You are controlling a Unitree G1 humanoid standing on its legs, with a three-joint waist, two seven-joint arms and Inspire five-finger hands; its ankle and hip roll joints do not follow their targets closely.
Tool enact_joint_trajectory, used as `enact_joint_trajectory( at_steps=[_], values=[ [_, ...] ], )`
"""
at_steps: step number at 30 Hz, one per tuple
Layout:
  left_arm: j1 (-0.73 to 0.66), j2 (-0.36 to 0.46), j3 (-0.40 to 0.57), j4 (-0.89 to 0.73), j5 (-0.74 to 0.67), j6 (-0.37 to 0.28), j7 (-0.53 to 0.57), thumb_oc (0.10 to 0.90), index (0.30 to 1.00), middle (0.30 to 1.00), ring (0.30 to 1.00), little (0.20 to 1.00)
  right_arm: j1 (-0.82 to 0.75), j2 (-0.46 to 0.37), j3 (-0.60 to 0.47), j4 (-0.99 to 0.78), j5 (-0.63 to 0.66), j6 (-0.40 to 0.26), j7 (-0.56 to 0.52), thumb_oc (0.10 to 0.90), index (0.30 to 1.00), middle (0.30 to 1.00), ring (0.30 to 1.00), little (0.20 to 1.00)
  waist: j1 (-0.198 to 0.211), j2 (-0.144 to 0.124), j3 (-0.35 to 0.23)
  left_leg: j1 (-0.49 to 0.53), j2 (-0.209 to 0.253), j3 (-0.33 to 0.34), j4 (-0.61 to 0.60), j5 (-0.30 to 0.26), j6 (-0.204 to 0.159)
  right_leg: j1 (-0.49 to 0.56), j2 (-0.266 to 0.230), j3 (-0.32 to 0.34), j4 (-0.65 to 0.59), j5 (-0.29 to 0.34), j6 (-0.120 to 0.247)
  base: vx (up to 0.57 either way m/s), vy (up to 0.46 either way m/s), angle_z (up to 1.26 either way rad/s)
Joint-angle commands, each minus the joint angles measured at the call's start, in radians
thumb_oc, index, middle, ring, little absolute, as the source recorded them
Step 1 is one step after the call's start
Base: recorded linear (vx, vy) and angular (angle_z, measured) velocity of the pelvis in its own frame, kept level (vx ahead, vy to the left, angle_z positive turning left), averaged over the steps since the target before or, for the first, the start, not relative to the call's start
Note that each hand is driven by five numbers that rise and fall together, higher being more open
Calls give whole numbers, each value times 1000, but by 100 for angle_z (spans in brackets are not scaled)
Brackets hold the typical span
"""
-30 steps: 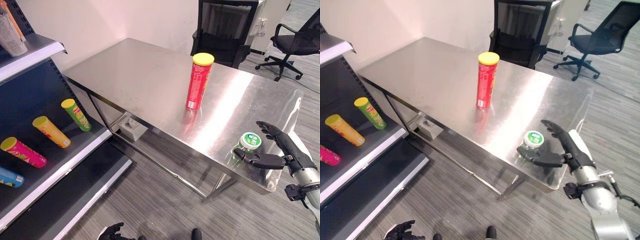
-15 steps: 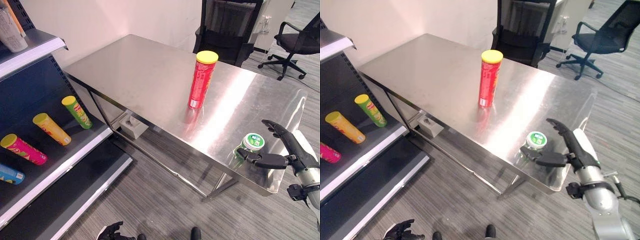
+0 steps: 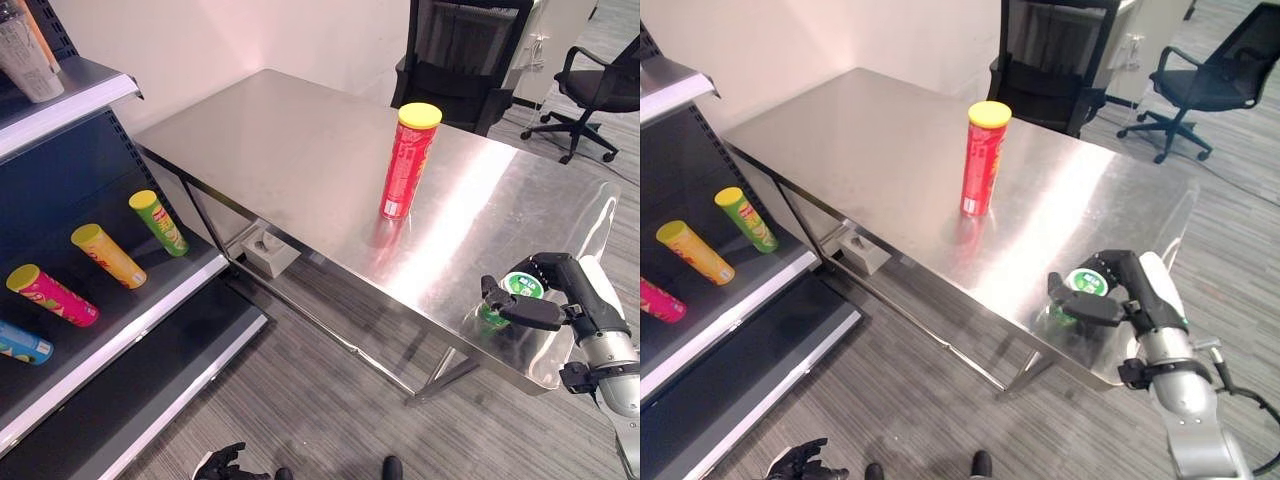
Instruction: Put the goods on the table back onto the shelves and tidy them up.
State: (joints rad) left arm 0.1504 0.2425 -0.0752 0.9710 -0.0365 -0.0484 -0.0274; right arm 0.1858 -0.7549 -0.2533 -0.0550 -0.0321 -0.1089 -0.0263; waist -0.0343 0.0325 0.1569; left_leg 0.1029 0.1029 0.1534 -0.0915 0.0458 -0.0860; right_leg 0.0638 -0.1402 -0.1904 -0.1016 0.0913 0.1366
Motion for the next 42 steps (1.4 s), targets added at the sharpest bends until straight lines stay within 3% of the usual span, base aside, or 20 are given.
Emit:
enact_joint_trajectory(
  at_steps=[1,4,6,12,25,31,32,33,37,38,40,42],
  values=[
    [-36,66,-2,37,3,-41,17,800,900,900,900,900,-150,-76,-126,-96,76,-82,-49,400,300,300,300,300,40,-41,-32,42,15,-11,4,-95,-14,42,-33,-35,14,-61,53,11,-35,2],
    [-37,70,-4,33,-3,-41,14,800,900,900,900,900,-185,-96,-131,-106,131,-90,-44,400,300,300,300,300,43,-43,-35,45,19,-15,4,-94,-18,47,-29,-37,14,-66,50,0,-35,0],
    [-40,93,-20,19,-16,-44,2,800,900,900,900,900,-318,-179,-91,-128,291,-123,-20,400,300,300,300,300,64,-46,-51,46,33,-24,4,-86,-31,60,-18,-45,14,-77,43,-5,-109,0],
    [-35,100,-47,8,-42,-50,-14,800,900,900,900,900,-468,-251,-10,-112,427,-147,12,400,300,300,300,300,91,-51,-67,38,53,-43,4,-66,-49,75,1,-66,14,-93,31,-14,-77,13],
    [-30,120,-77,7,-64,-50,-24,800,900,900,900,900,-707,-318,173,-48,541,-173,29,400,300,300,300,300,157,-52,-81,3,118,-152,4,-2,-99,117,74,-130,14,-149,-21,-20,-108,29],
    [-39,136,-89,-5,-93,-54,-8,800,900,900,900,900,-887,-380,326,22,544,-178,15,400,300,300,300,300,196,-63,-67,-47,126,-225,4,36,-114,110,95,-164,14,-158,-39,-36,-71,24],
    [-44,140,-93,-8,-103,-56,0,800,900,900,900,900,-938,-403,369,50,538,-182,5,400,300,300,300,300,207,-68,-50,-71,126,-223,19,40,-119,112,92,-185,14,-159,-39,-111,8,45],
    [-51,143,-99,-26,-107,-55,1,800,900,900,900,900,-982,-434,400,71,519,-181,-16,400,300,300,300,300,212,-75,-25,-109,140,-174,56,57,-121,117,77,-227,14,-160,-39,-102,33,53],
    [-65,147,-104,-31,-104,-57,4,800,900,900,900,900,-1021,-453,425,88,509,-180,-40,400,300,300,300,300,211,-84,-8,-149,158,-120,79,82,-121,120,52,-265,14,-148,-25,-19,117,80],
    [-68,158,-109,-41,-97,-58,4,800,900,900,900,900,-1019,-483,421,101,480,-165,-57,400,300,300,300,300,200,-82,-22,-146,180,-54,33,95,-110,125,24,-298,14,-132,3,66,169,33],
    [-67,160,-113,-38,-90,-58,4,800,900,900,900,900,-1017,-487,422,105,468,-161,-61,400,300,300,300,300,199,-78,-32,-140,176,-45,17,89,-109,126,15,-306,14,-130,10,74,207,51],
    [-73,169,-123,-32,-70,-56,3,800,900,900,900,900,-1020,-493,410,104,465,-158,-73,400,300,300,300,300,196,-74,-61,-141,142,-47,8,70,-96,125,-32,-331,14,-115,28,150,357,69]
  ],
)
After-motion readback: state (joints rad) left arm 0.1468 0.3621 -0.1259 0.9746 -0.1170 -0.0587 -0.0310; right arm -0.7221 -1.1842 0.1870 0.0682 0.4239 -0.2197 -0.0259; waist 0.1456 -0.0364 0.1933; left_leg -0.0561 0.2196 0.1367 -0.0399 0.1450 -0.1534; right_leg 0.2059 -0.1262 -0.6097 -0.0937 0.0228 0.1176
